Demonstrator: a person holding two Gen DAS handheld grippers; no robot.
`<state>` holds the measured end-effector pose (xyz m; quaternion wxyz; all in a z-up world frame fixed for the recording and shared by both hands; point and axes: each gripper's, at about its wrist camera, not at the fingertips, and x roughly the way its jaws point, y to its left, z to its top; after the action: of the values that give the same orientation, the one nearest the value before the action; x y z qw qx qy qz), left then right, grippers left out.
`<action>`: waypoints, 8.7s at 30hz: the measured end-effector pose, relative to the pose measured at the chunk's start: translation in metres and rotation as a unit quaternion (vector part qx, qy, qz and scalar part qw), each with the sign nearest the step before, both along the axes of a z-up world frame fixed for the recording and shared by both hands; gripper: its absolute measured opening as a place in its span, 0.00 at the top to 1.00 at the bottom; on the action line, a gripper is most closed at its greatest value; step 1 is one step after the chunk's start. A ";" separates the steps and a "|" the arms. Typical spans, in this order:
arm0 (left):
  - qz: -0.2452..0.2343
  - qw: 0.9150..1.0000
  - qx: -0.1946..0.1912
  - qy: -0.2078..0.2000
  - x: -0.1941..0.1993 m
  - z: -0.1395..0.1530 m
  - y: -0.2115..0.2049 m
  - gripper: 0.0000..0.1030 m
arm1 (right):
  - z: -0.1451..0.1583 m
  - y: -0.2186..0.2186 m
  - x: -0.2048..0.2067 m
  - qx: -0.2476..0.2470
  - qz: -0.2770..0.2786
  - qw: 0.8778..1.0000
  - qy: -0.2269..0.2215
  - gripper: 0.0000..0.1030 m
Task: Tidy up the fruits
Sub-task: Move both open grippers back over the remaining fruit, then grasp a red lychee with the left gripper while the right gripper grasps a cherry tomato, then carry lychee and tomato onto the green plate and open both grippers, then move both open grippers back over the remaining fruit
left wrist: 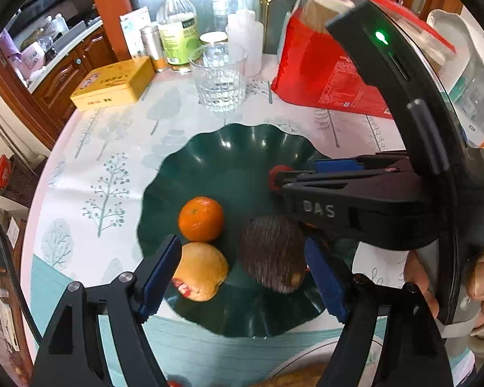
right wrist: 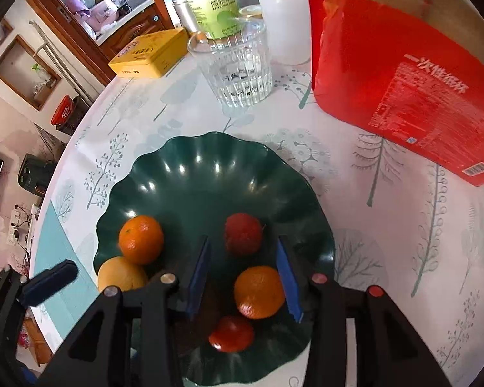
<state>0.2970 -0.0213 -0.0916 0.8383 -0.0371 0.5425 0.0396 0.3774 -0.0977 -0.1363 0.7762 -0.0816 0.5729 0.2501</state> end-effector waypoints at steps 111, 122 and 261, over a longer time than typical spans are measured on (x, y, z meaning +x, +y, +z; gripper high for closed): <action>0.055 0.995 -0.064 0.048 -0.211 -0.092 0.082 0.70 | -0.054 -0.013 -0.304 -0.049 0.054 0.995 -0.072 0.73; 0.051 0.995 -0.076 0.033 -0.220 -0.069 0.080 0.70 | -0.037 -0.024 -0.300 -0.017 0.047 0.997 -0.063 0.74; 0.051 0.997 -0.028 -0.047 -0.243 0.038 0.036 0.21 | 0.047 -0.076 -0.278 -0.001 0.011 0.994 -0.109 0.60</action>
<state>0.0535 0.0151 -0.0540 0.8585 -0.0901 0.5006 0.0659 0.0994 -0.1739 -0.0889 0.8309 -0.1155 0.4845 0.2479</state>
